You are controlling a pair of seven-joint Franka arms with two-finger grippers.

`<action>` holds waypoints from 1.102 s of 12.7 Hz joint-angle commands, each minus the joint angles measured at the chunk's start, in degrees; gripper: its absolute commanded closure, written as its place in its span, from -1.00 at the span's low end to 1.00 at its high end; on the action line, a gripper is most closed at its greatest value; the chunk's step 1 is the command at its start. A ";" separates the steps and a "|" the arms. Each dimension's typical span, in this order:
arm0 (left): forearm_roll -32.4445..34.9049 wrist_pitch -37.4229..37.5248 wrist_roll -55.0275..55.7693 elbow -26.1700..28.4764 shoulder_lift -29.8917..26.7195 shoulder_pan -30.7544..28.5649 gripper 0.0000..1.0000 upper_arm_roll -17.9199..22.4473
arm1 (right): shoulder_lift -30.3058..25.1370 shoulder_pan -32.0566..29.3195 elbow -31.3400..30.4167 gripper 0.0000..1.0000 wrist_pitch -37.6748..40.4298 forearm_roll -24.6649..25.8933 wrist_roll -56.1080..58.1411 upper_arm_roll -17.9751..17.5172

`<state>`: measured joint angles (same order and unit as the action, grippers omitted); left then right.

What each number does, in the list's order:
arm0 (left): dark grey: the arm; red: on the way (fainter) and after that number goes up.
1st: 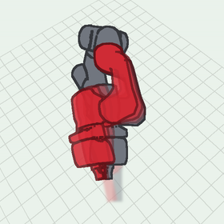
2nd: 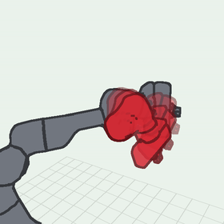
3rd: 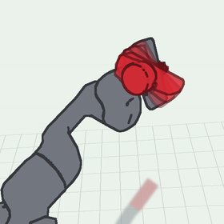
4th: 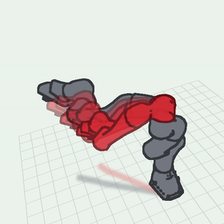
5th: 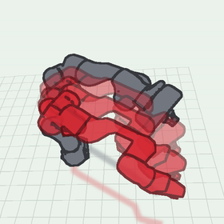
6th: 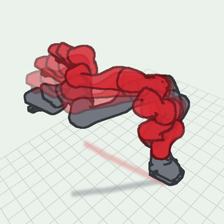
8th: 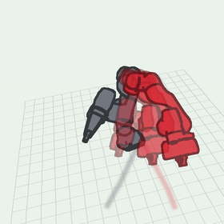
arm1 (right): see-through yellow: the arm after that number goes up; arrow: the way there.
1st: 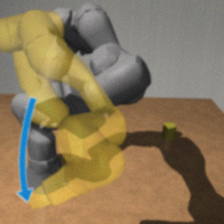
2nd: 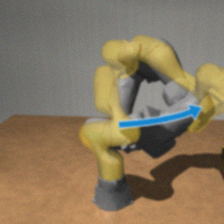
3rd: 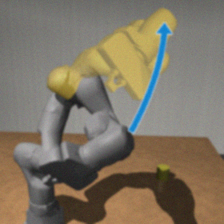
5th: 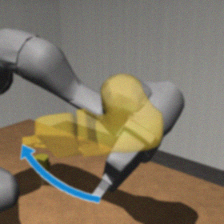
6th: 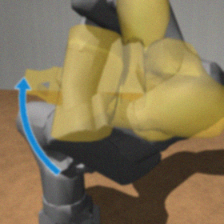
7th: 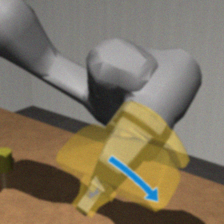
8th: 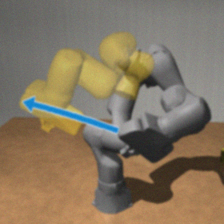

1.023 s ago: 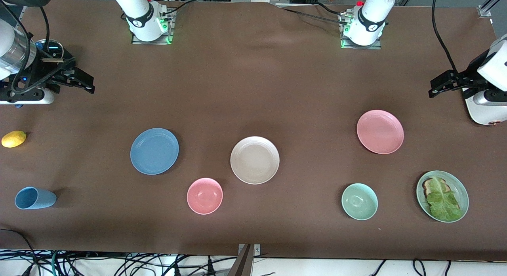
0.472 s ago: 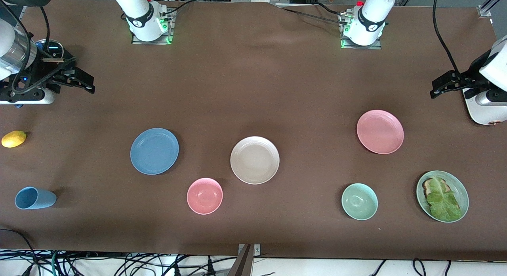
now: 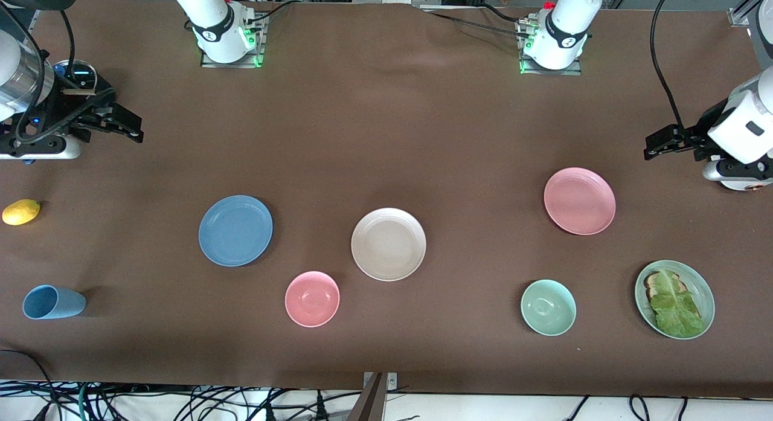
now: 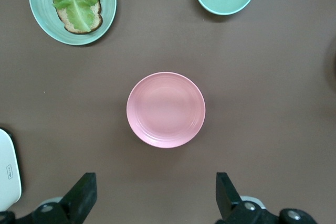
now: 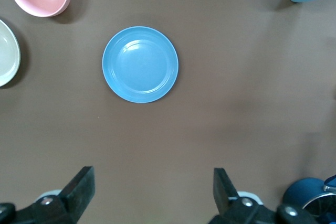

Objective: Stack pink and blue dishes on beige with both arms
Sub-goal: 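Move the left gripper down to the rim of the pink plate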

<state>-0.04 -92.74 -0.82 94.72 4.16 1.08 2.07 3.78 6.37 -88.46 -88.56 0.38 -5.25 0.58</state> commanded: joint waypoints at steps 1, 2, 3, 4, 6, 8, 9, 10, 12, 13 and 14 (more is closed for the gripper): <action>0.48 0.54 0.38 -1.11 1.19 -0.03 -1.00 -0.23 | 0.44 -0.13 0.48 -1.00 0.31 -0.29 0.94 -0.15; 0.31 0.36 0.29 -1.11 2.77 -0.20 -1.00 -0.05 | 0.35 -0.13 0.48 -1.00 0.40 -0.29 1.20 -0.15; 0.48 0.45 0.38 -1.11 4.96 -0.29 -1.00 -0.05 | 0.44 -0.31 0.48 -1.00 0.23 -0.29 1.46 -0.15; 0.74 0.45 0.12 -1.20 5.50 -0.29 -1.00 0.04 | 0.44 -0.39 0.48 -1.00 0.23 -0.47 1.73 -0.15; 1.27 0.45 -0.41 -1.11 8.39 -2.48 -1.00 0.21 | 0.09 -0.31 0.48 -1.00 0.75 -0.29 1.64 -0.15; 2.75 -1.64 -0.59 -1.20 12.34 -4.33 -1.00 0.21 | 0.18 -0.31 0.40 -1.00 0.84 -0.47 1.73 -0.15; 3.11 -4.18 -0.59 -0.59 14.28 -4.68 -1.00 0.21 | 0.26 -0.31 0.22 -1.00 0.84 -0.56 1.73 -0.15; 2.86 -4.82 -0.59 -0.15 15.17 -6.08 -1.00 0.13 | 0.35 -0.31 0.13 -1.00 0.84 -0.56 1.73 -0.15; 2.94 -7.18 -2.68 1.60 15.61 -6.97 -1.00 0.04 | 0.44 -0.40 0.39 -1.00 0.76 -0.64 1.73 -0.06; 2.85 -9.72 -4.87 3.79 15.53 -7.15 -1.00 0.04 | 0.18 -0.40 0.40 -1.00 0.84 -0.30 1.82 -0.06; 2.85 -13.31 -5.42 6.42 15.35 -7.24 -1.00 0.04 | 0.00 -0.40 0.40 -1.00 0.84 -0.21 1.91 -0.06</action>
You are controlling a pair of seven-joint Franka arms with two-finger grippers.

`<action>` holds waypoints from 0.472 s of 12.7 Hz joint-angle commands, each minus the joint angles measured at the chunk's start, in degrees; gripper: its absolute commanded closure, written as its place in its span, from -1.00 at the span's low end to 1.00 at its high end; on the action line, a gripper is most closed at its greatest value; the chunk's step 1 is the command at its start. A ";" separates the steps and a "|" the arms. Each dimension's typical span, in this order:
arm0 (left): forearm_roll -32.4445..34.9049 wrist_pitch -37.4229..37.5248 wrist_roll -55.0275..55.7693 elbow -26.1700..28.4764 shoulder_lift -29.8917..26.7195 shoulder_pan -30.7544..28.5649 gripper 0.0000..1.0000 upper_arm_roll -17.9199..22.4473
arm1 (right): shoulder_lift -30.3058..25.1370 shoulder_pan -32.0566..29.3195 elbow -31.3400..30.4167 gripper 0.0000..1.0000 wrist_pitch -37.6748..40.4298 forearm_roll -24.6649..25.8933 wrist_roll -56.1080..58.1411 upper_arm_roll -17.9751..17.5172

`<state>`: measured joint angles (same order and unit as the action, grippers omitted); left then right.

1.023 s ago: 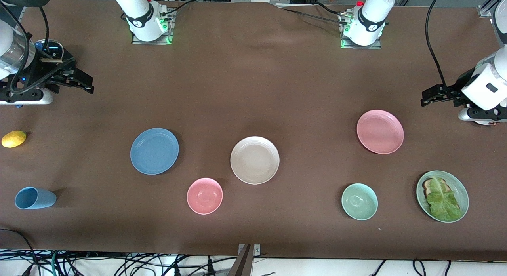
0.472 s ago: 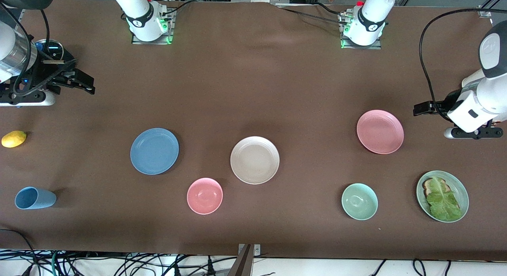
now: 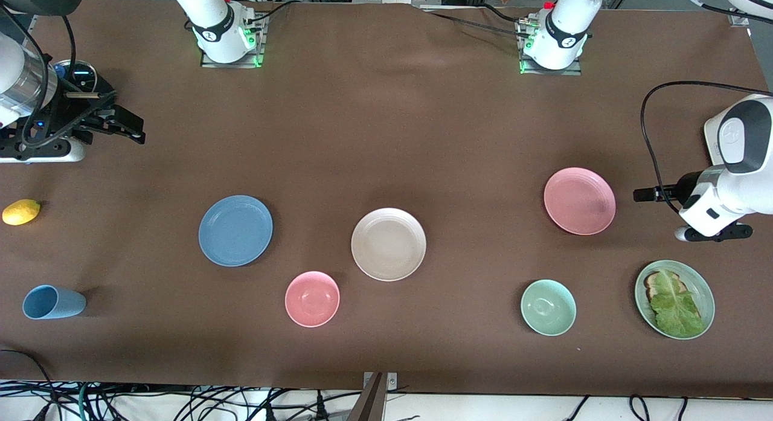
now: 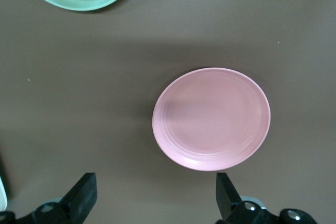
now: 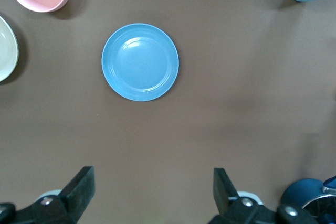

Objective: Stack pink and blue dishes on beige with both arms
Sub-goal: 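Move the left gripper down to the rim of the pink plate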

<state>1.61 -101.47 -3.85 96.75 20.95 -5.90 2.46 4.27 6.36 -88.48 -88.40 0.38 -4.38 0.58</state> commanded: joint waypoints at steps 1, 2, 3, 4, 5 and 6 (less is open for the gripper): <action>1.20 -7.05 -2.57 6.85 -1.96 -0.95 -1.00 -0.35 | -0.40 -0.38 0.41 -1.00 0.68 -0.38 2.43 -0.05; 1.12 -8.73 -2.66 7.92 -1.88 -1.92 -1.00 -0.44 | -0.23 -0.47 0.24 -1.00 0.77 -0.38 5.14 0.03; 1.20 -10.22 -2.83 9.50 -1.70 -2.10 -1.00 -0.52 | -0.23 -0.47 0.06 -1.00 0.77 -0.38 7.26 0.47; 1.12 -12.67 -4.14 11.17 -1.61 -2.10 -1.00 -0.52 | -0.05 -0.47 -0.03 -1.00 0.77 -0.47 7.97 0.73; 1.12 -15.74 -4.85 13.71 -1.79 -2.19 -1.00 -0.52 | 0.30 -0.47 -0.11 -1.00 0.68 -0.55 7.89 0.74; 1.12 -18.04 -5.29 15.47 -1.79 -2.28 -1.00 -0.52 | 0.82 -0.38 -0.20 -1.00 0.77 -0.38 7.89 0.74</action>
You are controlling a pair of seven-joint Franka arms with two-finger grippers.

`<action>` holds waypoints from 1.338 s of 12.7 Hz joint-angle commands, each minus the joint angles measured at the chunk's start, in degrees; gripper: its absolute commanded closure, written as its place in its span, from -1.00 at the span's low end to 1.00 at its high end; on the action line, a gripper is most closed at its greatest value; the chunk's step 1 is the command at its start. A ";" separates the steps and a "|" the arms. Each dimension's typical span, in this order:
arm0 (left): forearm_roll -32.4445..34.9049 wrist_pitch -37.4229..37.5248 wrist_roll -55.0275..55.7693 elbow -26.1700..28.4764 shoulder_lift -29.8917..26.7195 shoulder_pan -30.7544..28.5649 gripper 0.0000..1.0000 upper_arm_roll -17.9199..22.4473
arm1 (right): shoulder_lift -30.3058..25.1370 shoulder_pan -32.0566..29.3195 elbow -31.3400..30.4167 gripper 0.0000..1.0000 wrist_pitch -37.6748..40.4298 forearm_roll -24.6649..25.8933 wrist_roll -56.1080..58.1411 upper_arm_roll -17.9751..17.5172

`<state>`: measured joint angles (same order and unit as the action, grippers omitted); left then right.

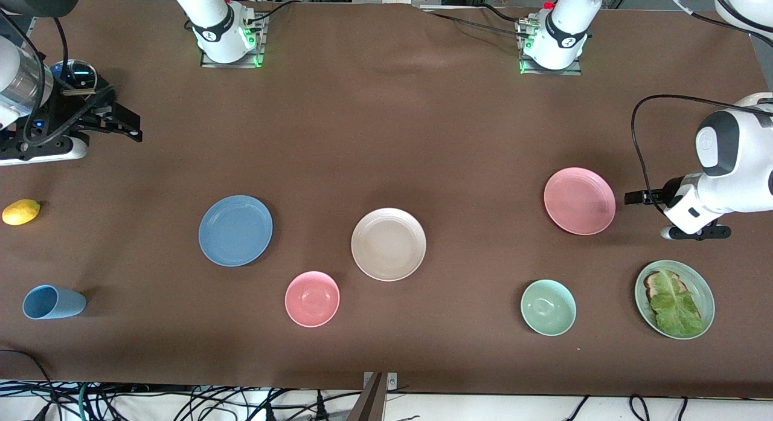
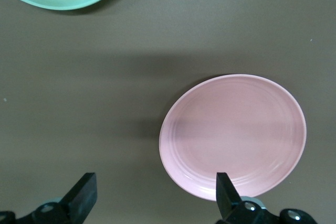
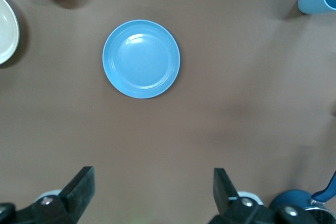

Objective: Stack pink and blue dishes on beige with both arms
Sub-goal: 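Move the left gripper down to the rim of the pink plate, then grasp the pink plate rim while the right gripper reaches the blue plate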

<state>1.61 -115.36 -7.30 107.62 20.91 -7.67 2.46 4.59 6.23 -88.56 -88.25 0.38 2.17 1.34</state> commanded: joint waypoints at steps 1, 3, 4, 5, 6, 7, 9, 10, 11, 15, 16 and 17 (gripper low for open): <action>1.03 -6.69 -2.01 6.19 -1.40 -0.59 -1.00 -0.61 | 1.46 -0.17 -0.13 -1.00 0.54 -0.29 1.61 -0.02; 0.76 -10.92 -2.01 8.92 -1.05 -0.68 -1.00 -0.61 | 2.26 0.01 -0.13 -1.00 -0.16 -0.47 1.52 -0.02; 0.67 -11.72 -2.01 9.28 -0.18 -0.68 -1.00 -0.61 | 2.96 -0.25 0.05 -1.00 -0.43 -0.73 1.61 -0.02; 0.67 -12.69 -2.01 9.89 0.36 -0.68 -1.00 -0.61 | 3.66 -0.34 -0.04 -1.00 -0.87 -0.73 1.61 -0.02; 0.67 -14.35 -2.01 10.59 1.14 -0.68 -1.00 -0.61 | 4.97 -0.26 -0.04 -1.00 -1.48 -0.56 1.61 -0.02; 0.76 -15.93 -2.10 11.29 2.28 -0.68 -1.00 -0.53 | 5.42 0.01 -0.39 -1.00 -2.09 -0.29 1.61 -0.11; 0.76 -17.26 -2.19 11.65 4.30 -0.68 -1.00 -0.61 | 6.39 -0.17 -1.88 -1.00 -4.29 -0.38 1.52 -0.11; 0.76 -17.27 -2.36 11.56 5.01 -0.77 -1.00 -0.61 | 6.39 -0.25 -3.80 -1.00 -5.78 -0.47 1.52 -0.02; 0.76 -17.27 -2.45 11.13 5.98 -0.95 -0.90 -0.61 | 6.13 -0.34 -6.60 -1.00 -7.79 -0.47 1.52 0.07; 0.59 -17.27 -2.54 10.86 6.77 -1.47 0.76 -0.61 | 5.52 -0.34 -16.53 -1.00 -19.38 -0.29 1.96 1.64; 0.67 -17.09 -2.98 10.77 6.78 -2.26 1.00 -0.70 | 5.52 -0.34 -18.82 -1.00 -22.29 -0.38 2.31 1.74; 0.67 -17.00 -3.59 10.86 6.86 -2.00 1.00 -0.79 | 5.60 -0.34 -20.67 -1.00 -25.01 -0.38 2.31 2.09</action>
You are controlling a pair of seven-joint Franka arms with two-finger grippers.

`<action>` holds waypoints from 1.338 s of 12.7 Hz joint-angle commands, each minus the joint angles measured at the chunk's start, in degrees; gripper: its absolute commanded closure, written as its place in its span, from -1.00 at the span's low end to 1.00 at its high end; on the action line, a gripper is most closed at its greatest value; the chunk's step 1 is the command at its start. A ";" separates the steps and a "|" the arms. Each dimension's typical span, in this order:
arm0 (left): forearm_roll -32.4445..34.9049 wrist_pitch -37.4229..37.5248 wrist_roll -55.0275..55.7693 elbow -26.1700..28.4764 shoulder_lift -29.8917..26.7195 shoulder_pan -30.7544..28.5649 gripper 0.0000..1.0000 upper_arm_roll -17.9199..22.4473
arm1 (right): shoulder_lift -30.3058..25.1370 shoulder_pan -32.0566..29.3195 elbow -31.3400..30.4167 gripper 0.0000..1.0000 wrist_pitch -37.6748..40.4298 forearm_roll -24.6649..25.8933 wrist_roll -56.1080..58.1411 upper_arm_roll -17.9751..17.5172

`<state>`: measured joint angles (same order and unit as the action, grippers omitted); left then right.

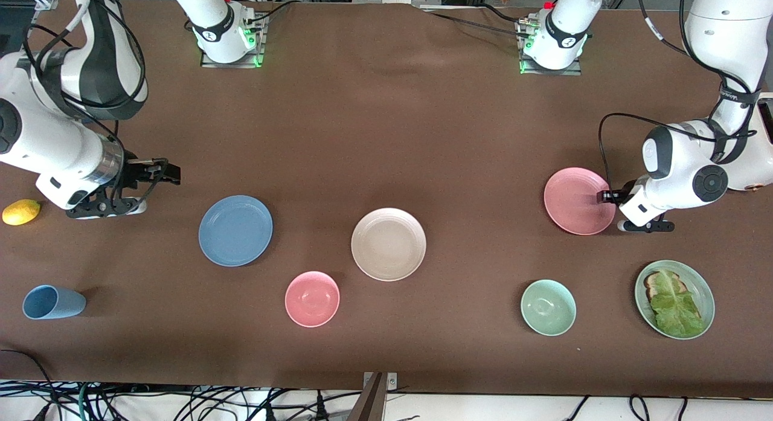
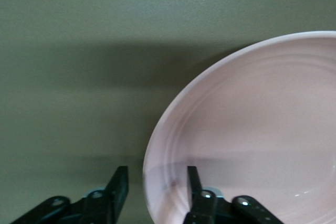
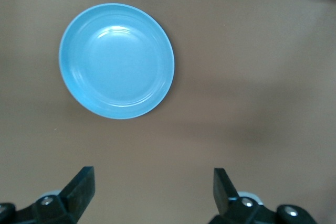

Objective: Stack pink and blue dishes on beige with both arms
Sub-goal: 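Grasp the pink plate rim while the right gripper reaches the blue plate, then set the pink plate on the beige plate while the right gripper grasps blue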

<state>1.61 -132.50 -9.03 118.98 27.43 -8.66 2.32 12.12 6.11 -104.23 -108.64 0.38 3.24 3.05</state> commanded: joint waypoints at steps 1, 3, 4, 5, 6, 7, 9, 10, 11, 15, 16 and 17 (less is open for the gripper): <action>0.67 0.14 -1.86 -0.94 0.51 -0.75 1.00 -0.74 | -1.49 -0.23 -6.67 -1.00 -7.44 -0.38 1.24 0.72; 0.67 0.66 -1.78 -1.47 0.60 0.04 1.00 -0.74 | -0.70 -0.23 -11.06 -1.00 -14.28 -0.38 1.33 0.73; 0.67 0.67 -1.69 -1.64 0.60 0.13 1.00 -0.74 | 0.09 -0.31 -13.17 -1.00 -18.41 -0.38 1.33 0.81; 0.59 1.01 -1.08 -2.17 0.34 0.39 1.00 -0.83 | 1.14 -0.31 -14.24 -1.00 -21.67 -0.38 1.33 0.81; 0.50 3.37 -0.99 -3.65 0.34 0.75 1.00 -1.35 | 2.98 -0.31 -14.25 -1.00 -23.62 -0.38 1.85 0.81; 0.41 7.04 -0.55 -6.28 0.34 0.75 1.00 -1.88 | 4.65 -0.31 -14.25 -1.00 -25.64 -0.72 2.20 0.81; -0.12 13.73 1.12 -10.50 0.17 0.84 1.00 -2.23 | 8.07 -0.40 -14.33 -1.00 -30.21 -0.73 2.21 0.81; -0.99 16.02 1.21 -12.17 0.16 0.66 1.00 -3.19 | 9.75 -0.40 -14.42 -0.99 -32.32 -0.73 2.21 0.81; -2.30 17.79 1.21 -13.58 0.16 0.66 1.00 -3.29 | 10.63 -0.58 -14.42 -0.98 -33.56 -0.73 2.21 0.81; -5.47 25.70 4.62 -19.82 -0.19 0.84 1.00 -4.86 | 14.94 -0.84 -13.63 -0.90 -38.82 -0.90 1.95 0.64; -6.35 26.41 7.51 -21.06 -0.19 0.84 1.00 -6.44 | 16.25 -0.75 -13.63 -0.90 -41.45 -0.90 2.12 0.73; -6.71 26.50 10.15 -21.33 -0.19 0.84 1.00 -8.02 | 16.88 -0.84 -13.63 -0.88 -42.52 -0.90 2.12 0.55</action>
<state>-3.55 -108.31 -3.42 100.27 26.90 -8.11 -3.33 27.09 5.89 -118.43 -148.36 0.36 3.93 4.06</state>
